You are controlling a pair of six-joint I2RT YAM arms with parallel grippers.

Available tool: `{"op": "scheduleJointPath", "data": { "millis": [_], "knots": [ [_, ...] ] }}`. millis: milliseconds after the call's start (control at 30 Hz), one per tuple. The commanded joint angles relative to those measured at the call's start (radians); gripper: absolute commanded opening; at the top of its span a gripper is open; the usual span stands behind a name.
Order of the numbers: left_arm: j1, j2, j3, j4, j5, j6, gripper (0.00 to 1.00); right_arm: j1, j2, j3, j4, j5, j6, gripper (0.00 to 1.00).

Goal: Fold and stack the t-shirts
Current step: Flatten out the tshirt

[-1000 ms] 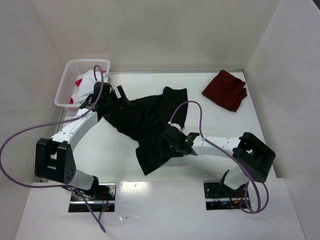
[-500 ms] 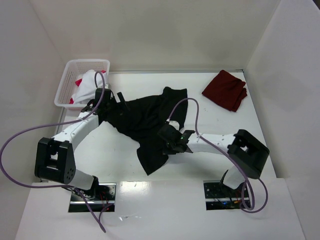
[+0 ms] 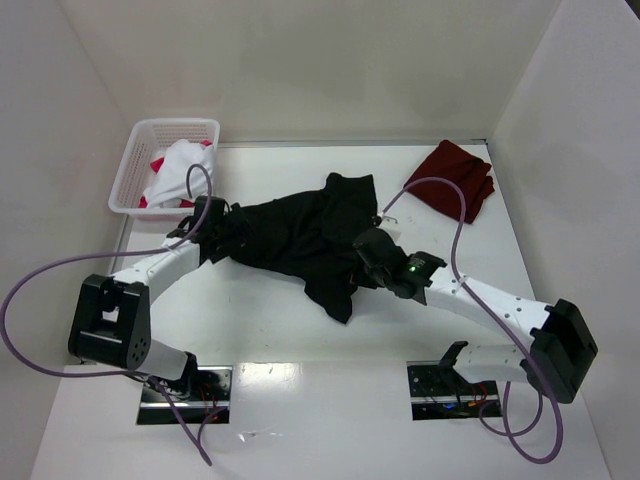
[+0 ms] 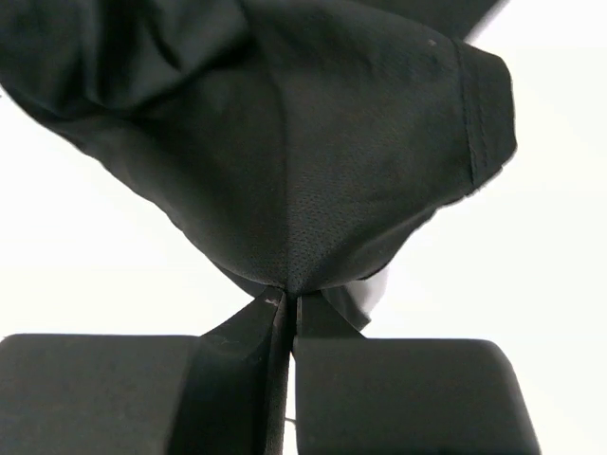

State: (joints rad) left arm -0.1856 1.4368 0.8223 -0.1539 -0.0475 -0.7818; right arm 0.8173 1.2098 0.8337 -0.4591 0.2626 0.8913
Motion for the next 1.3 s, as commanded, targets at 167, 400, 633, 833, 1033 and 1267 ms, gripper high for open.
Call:
{"op": "scheduleJointPath", "data": {
  "millis": [167,400,633,833,1033,1267],
  "knots": [
    [-0.020,0.017,-0.048,0.047,-0.003,-0.034,0.99,-0.010,-0.147,-0.077,-0.089,0.058,0.135,0.00],
    [-0.020,0.017,-0.068,0.062,0.011,-0.034,0.89,-0.038,-0.191,-0.097,-0.089,0.044,0.127,0.00],
    [-0.020,0.027,-0.086,0.085,0.044,-0.034,0.71,-0.038,-0.181,-0.088,-0.058,0.021,0.107,0.00],
    [-0.020,0.016,-0.106,0.085,0.035,-0.034,0.24,-0.038,-0.159,-0.067,-0.047,0.032,0.098,0.00],
    [-0.020,-0.030,-0.097,0.053,0.035,-0.043,0.12,-0.049,-0.139,-0.035,-0.036,0.041,0.078,0.00],
    [-0.020,-0.127,-0.120,-0.002,-0.020,-0.088,0.50,-0.049,-0.121,-0.035,-0.018,0.032,0.069,0.03]
  ]
}}
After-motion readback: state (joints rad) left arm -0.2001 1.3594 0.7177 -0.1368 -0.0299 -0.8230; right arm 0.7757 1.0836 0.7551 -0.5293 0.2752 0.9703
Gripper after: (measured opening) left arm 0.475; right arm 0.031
